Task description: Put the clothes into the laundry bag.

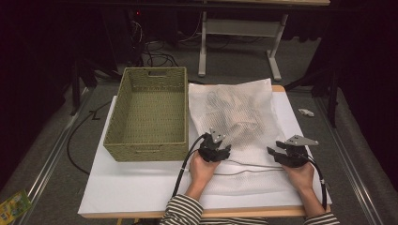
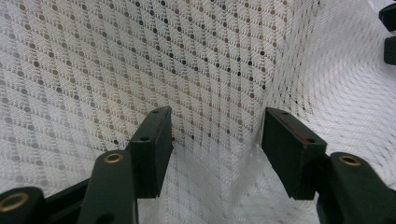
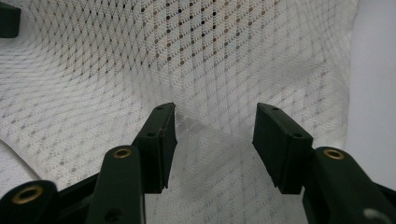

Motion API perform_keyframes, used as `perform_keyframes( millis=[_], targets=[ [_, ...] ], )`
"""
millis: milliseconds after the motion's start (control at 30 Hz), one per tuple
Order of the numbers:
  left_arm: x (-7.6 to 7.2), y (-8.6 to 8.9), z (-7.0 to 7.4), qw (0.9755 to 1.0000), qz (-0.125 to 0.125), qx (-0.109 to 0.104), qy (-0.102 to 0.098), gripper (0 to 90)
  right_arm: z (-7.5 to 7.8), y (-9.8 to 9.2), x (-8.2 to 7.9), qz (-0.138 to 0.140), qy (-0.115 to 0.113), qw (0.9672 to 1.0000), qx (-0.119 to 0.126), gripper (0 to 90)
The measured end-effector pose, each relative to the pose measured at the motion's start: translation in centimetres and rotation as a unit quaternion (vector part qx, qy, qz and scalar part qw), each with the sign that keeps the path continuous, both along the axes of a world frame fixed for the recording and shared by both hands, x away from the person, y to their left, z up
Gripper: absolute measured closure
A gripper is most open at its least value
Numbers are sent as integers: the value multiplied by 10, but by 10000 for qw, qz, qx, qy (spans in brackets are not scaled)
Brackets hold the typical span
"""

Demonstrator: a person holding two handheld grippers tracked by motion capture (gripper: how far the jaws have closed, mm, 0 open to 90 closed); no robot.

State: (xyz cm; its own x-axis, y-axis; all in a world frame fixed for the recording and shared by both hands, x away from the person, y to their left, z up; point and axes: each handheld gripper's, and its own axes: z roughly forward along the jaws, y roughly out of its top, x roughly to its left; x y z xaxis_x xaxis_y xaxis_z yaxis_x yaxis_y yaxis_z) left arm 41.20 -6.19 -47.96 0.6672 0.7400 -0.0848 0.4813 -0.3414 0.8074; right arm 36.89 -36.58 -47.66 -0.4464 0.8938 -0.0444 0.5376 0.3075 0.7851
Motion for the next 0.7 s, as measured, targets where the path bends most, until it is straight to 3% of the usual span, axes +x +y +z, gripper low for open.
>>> perform_keyframes(
  millis=[700],
  targets=[
    [-2,-1,-1,10000,-4,21,-59,409,0,1,-1,11,-30,10000,-63,459]
  ],
)
